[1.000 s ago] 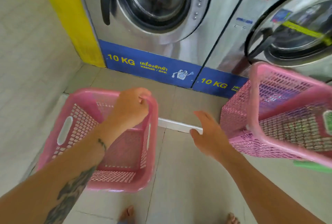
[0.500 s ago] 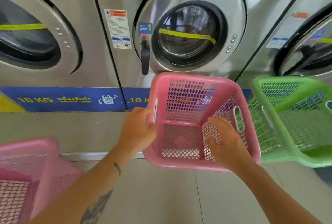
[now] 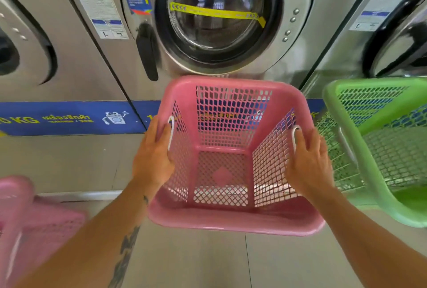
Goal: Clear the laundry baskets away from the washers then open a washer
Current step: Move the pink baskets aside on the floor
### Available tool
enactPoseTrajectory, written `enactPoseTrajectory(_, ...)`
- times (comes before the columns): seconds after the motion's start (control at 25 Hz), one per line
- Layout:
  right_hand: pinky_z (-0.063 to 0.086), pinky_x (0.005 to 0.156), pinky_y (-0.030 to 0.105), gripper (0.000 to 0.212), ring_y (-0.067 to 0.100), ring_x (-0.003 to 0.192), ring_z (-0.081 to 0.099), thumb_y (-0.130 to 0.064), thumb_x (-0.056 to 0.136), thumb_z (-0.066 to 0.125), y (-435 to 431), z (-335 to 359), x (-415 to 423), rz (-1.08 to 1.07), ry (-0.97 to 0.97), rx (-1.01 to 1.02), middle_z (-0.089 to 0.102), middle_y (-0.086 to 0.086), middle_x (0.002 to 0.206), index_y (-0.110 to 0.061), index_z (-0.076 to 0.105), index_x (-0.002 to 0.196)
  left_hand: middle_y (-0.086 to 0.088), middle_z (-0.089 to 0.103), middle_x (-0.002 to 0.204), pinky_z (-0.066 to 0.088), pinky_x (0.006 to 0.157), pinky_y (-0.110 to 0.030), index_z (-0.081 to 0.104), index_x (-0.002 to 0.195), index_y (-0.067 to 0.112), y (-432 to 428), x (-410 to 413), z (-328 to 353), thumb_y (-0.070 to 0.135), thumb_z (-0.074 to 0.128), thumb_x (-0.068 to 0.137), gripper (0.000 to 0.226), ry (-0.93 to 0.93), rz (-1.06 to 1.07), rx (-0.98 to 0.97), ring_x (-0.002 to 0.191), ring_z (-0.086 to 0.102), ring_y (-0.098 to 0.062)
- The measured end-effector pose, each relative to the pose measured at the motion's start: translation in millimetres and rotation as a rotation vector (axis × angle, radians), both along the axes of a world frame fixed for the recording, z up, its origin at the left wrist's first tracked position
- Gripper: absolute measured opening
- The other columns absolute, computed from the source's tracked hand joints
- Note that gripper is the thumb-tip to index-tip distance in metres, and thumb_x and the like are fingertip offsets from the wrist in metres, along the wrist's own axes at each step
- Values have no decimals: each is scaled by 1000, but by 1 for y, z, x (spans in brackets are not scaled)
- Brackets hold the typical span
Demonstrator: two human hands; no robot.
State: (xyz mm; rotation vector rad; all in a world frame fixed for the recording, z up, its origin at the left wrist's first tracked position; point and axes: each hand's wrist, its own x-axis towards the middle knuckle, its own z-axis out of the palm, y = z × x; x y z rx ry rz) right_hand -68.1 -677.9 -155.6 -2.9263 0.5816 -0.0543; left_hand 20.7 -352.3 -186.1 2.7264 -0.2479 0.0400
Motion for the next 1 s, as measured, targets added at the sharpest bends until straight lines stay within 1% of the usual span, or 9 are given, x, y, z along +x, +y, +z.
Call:
enactPoseTrajectory(0.12, 51, 82, 57, 75, 46, 123, 38, -5, 74, 62, -1, -10, 1, -7, -9, -60, 25, 17, 143, -15, 29, 140, -10, 9, 163, 46, 98, -46, 26, 152, 18, 1, -1, -6, -8, 60, 76, 87, -16, 32, -4, 142, 31, -34)
enactPoseTrajectory(0.24, 51, 72, 56, 64, 49, 101, 53, -6, 74, 64, -2, -5, -1, -72, -15, -33, 32, 16, 136, -19, 35, 129, -6, 2, 164, 45, 100, -42, 22, 153, 22, -1, -9, -1, -10, 57, 80, 88, -6, 51, -34, 144, 28, -31)
enactPoseTrajectory(0.32, 52, 67, 56, 56, 44, 80, 57, -9, 77, 66, 2, 0, -8, -87, -36, -32, 38, 15, 124, -24, 37, 123, -6, 3, 163, 49, 96, -44, 21, 153, 25, 1, -21, 2, -9, 56, 80, 88, 16, 71, -44, 139, 34, -32)
enactPoseTrajectory(0.4, 53, 64, 54, 58, 39, 70, 59, -10, 76, 65, 11, 5, -24, -55, -30, -49, 40, 10, 115, -28, 38, 124, -8, 10, 162, 52, 88, -48, 24, 152, 28, 14, -39, 4, -6, 58, 78, 88, 26, 93, -23, 125, 48, -36)
enactPoseTrajectory(0.52, 55, 67, 54, 67, 41, 78, 62, -7, 74, 56, 49, 9, -55, -31, 2, 12, 41, 9, 124, -32, 38, 133, -8, 24, 158, 54, 80, -51, 33, 149, 29, 61, -70, 1, 0, 60, 74, 85, -16, 78, 0, 107, 59, -40)
enactPoseTrajectory(0.68, 55, 69, 48, 75, 39, 86, 62, -7, 73, 59, 122, 2, -99, 8, 14, 49, 38, 10, 136, -28, 38, 142, -9, 35, 150, 55, 67, -50, 37, 145, 35, 144, -113, 6, -1, 62, 69, 88, -35, 97, 23, 86, 64, -43)
enactPoseTrajectory(0.84, 55, 67, 50, 72, 39, 83, 60, -9, 74, 58, 183, -3, -131, 42, 64, 47, 38, 9, 126, -26, 36, 140, -5, 33, 154, 54, 72, -48, 36, 147, 35, 207, -150, 26, -1, 58, 75, 83, 30, 136, 30, 94, 63, -39)
enactPoseTrajectory(0.92, 54, 65, 49, 66, 40, 78, 61, -12, 74, 58, 211, -7, -143, 59, 83, 15, 40, 9, 120, -27, 38, 135, -3, 31, 156, 54, 80, -42, 35, 148, 32, 236, -169, 28, 3, 58, 79, 78, 45, 146, 49, 101, 63, -30)
enactPoseTrajectory(1.0, 54, 65, 50, 56, 40, 79, 61, -14, 75, 58, 233, -16, -153, 87, 108, 5, 42, 10, 114, -28, 41, 127, -2, 33, 154, 54, 86, -33, 37, 147, 25, 258, -185, 20, 6, 60, 81, 72, 46, 123, 74, 100, 63, -21)
